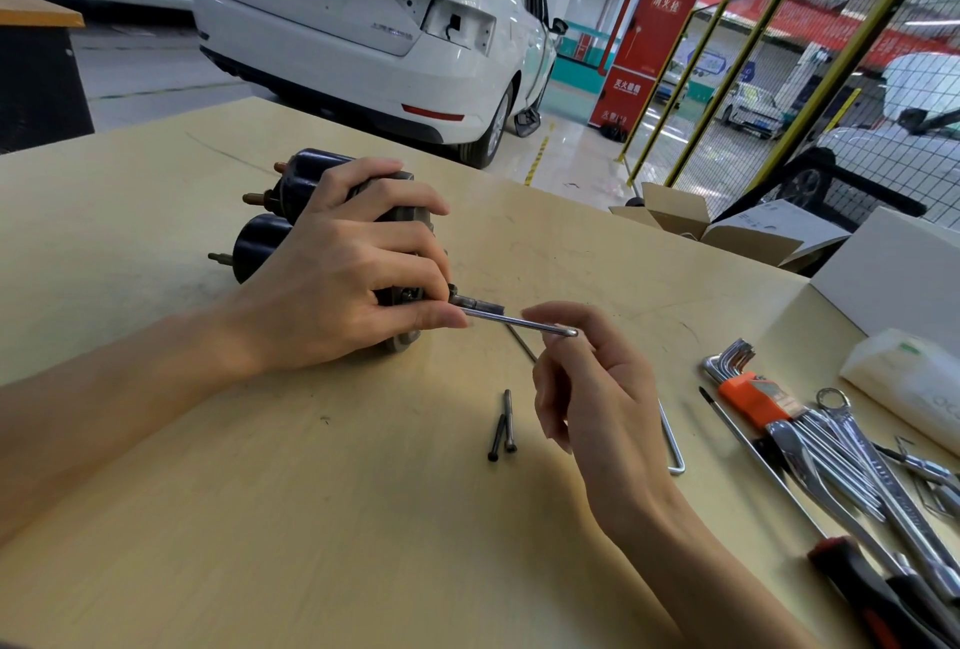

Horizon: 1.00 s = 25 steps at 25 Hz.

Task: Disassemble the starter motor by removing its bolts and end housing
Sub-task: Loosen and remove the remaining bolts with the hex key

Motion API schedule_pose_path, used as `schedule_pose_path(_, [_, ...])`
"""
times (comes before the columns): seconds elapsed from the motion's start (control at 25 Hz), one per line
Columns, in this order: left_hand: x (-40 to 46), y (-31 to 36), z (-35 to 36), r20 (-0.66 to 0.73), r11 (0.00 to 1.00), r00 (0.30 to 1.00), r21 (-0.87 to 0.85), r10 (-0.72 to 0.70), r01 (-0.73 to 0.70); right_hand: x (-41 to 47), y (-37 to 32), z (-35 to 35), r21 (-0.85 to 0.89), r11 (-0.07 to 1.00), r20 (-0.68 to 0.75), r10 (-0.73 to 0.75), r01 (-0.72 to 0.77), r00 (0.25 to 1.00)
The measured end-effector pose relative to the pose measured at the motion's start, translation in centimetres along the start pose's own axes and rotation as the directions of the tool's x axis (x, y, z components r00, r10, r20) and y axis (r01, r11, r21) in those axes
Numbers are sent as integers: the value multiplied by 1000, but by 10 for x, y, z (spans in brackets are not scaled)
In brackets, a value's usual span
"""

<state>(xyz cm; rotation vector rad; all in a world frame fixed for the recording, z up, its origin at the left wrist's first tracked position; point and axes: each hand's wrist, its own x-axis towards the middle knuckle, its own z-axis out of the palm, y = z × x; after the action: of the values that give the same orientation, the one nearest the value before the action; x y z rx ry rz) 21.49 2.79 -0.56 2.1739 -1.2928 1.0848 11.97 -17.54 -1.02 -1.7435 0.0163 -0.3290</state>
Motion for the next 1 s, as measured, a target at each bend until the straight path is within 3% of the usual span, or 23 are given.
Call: schedule_pose_path(1.0, [1,2,-2,-1,1000,1000,-5,-4,4,0,-3,-2,125,991,53,44,-51,998])
